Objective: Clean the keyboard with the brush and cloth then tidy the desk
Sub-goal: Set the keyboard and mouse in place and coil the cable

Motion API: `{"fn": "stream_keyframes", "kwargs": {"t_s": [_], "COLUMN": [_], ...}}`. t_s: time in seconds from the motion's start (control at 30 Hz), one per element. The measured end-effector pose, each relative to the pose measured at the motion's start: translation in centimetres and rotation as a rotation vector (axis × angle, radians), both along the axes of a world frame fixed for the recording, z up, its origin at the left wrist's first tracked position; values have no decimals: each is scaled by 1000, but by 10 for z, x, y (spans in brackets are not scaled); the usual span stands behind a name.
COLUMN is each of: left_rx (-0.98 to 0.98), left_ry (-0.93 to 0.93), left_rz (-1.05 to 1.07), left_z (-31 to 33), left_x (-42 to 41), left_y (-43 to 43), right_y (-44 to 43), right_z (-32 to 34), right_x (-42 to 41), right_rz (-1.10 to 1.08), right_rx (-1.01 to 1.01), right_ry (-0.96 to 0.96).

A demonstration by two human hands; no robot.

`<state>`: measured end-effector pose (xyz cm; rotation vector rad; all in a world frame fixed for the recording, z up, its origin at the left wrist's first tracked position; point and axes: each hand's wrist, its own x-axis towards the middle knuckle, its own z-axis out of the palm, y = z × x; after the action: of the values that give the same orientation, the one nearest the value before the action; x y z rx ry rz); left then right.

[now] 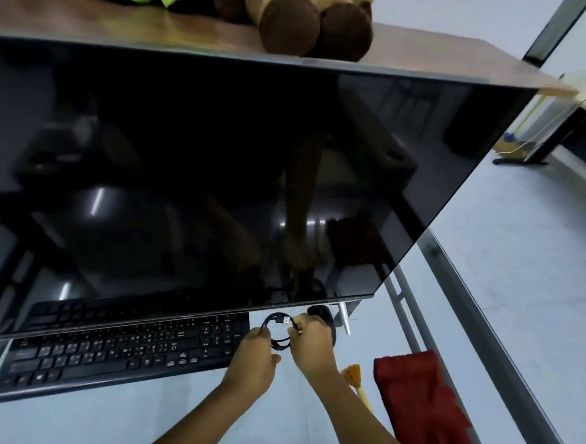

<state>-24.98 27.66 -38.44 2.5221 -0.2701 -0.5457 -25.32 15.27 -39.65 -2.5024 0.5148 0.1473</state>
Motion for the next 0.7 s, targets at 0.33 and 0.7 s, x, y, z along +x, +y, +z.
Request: {"fn": "stream_keyframes", "kwargs": {"t_s": [0.33,0.7], "left_rx": [483,217], "left_ry": [-192,-64], "left_rz": [-305,-297], "left_z": [-19,20], "left_x": [1,-35], "left_y": [-10,-79], "right_y": [7,-146], "right_z": [4,32], "right_x": [1,-64], "right_rz": [367,-200], "right_rx": [-359,-115], "right_ry": [249,-50]}}
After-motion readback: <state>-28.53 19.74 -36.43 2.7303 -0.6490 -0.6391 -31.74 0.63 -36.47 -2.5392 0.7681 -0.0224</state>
